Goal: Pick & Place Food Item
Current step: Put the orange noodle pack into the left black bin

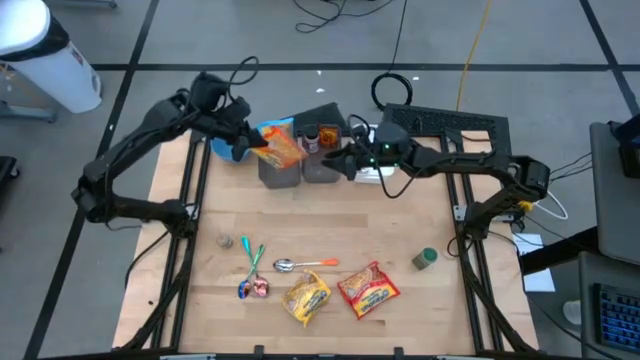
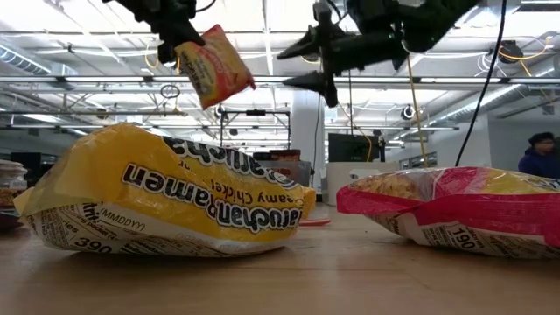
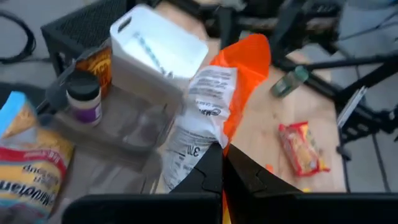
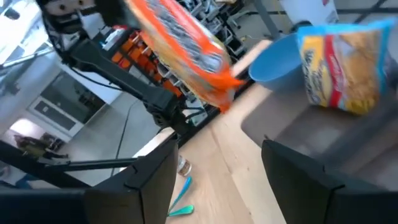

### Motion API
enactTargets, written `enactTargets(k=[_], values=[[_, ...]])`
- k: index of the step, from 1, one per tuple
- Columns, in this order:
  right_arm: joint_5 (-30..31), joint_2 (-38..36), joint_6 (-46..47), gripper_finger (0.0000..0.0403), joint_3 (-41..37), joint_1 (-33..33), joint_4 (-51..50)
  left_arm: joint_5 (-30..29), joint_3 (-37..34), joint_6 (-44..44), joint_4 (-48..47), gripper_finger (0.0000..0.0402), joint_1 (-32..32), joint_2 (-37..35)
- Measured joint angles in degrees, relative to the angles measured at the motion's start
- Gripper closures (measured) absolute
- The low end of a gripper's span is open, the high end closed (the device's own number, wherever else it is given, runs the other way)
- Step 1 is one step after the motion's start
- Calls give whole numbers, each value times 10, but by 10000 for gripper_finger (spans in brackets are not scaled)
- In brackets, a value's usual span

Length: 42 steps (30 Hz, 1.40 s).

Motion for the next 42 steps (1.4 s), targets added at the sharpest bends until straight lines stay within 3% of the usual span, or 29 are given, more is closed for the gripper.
enactTargets(k=[4,11,21,34,39,42], values=[[-1,0,19,177,-41,-11,31,13,-35,-40,59,401,0,-15],[15,0,55,179,-94,-16,109,16,-41,-47,81,401,-3,-7],[28,0,85,183,-99,-15,151,12,-38,-49,129,401,-12,48],[28,0,106,186,-99,27,149,3,31,21,63,401,-11,102],[30,0,106,188,-99,36,149,-24,49,47,35,401,-11,103],[30,0,106,187,-99,36,149,-70,62,78,-3,401,-8,103]])
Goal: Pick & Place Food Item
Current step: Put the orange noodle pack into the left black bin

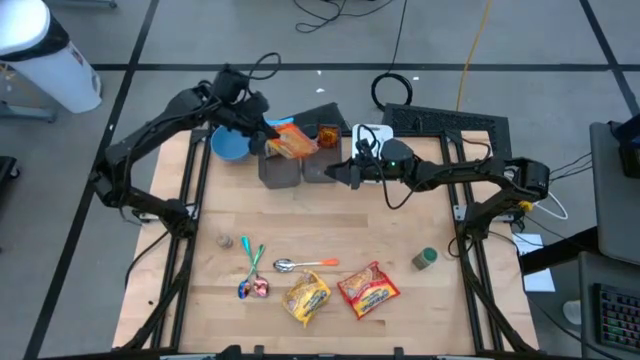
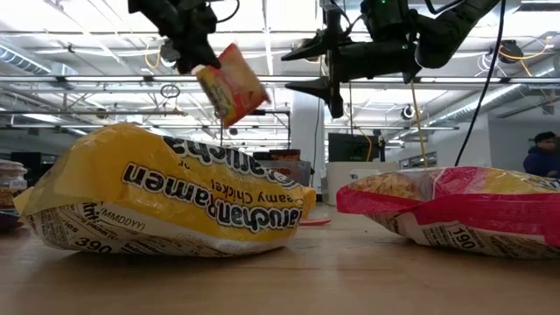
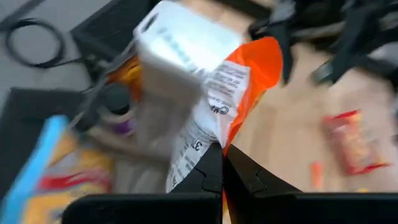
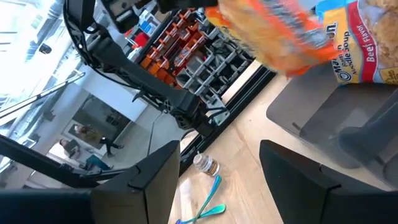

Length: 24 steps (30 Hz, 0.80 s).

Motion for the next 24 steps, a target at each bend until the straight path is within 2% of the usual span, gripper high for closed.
enactTargets(k=[11,24], values=[[17,0,0,192,0,-3,3,-92,58,79,-137,401,13,66],[14,0,6,193,0,-2,4,-108,103,143,-186,401,19,156]])
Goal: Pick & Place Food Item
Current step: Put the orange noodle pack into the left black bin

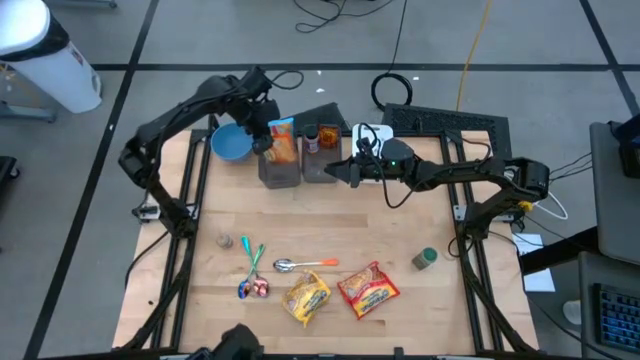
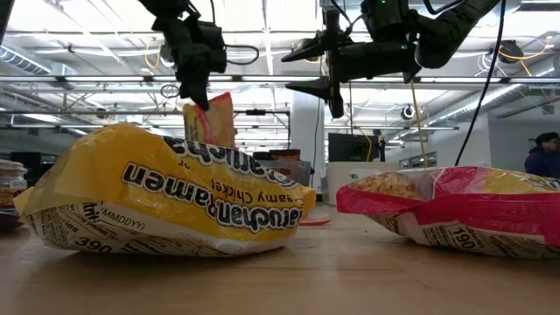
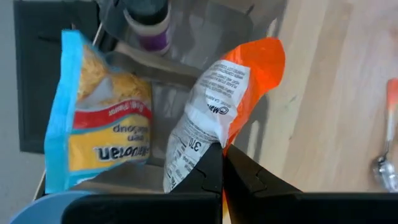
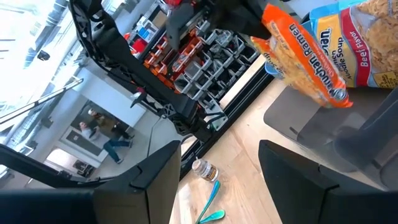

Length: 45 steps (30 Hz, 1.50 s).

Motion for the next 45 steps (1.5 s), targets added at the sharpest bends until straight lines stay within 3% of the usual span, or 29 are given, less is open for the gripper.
enactTargets(k=[16,45], values=[[1,0,-6,194,0,0,-2,-6,0,11,5,401,23,7],[2,0,-11,195,0,0,-5,-9,-1,-4,24,401,22,93]])
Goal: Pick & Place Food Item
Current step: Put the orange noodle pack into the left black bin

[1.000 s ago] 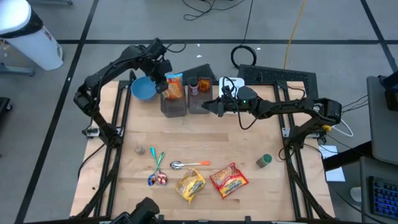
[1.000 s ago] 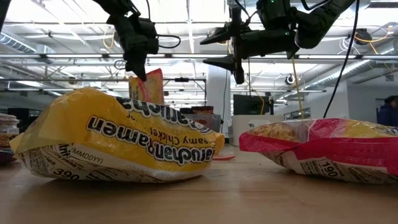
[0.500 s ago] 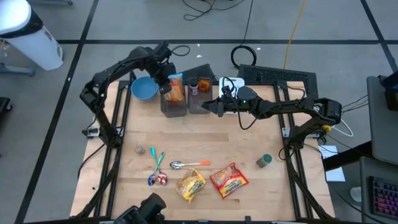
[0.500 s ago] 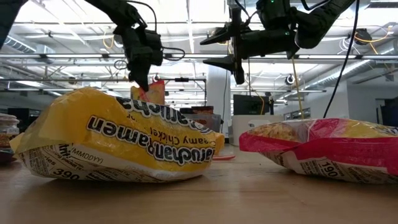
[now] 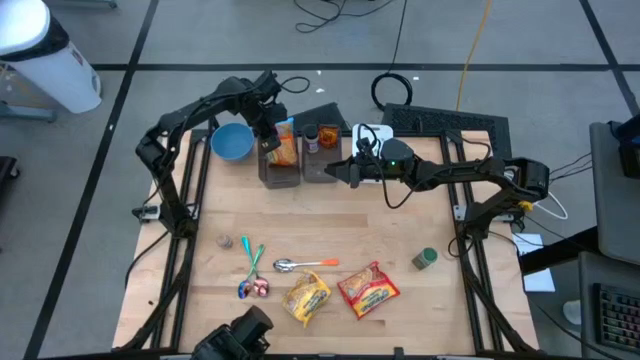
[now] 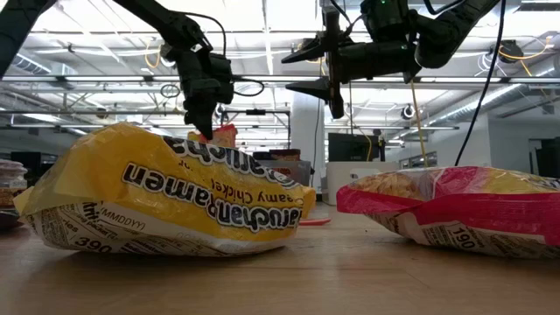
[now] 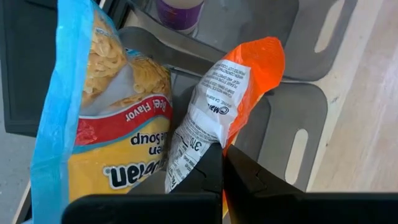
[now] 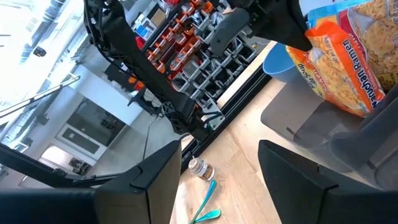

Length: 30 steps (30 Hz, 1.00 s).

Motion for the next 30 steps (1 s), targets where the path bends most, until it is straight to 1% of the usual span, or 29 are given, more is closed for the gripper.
enactTargets(k=[8,19,24,30], values=[[0,0,-6,195,0,0,-1,-5,0,-10,20,400,2,0],[0,0,-10,196,0,0,-4,-28,0,-18,21,394,2,10],[0,0,-10,196,0,0,-4,-36,0,-24,22,398,3,10],[0,0,-10,196,0,0,-4,-65,0,-38,25,373,4,10]])
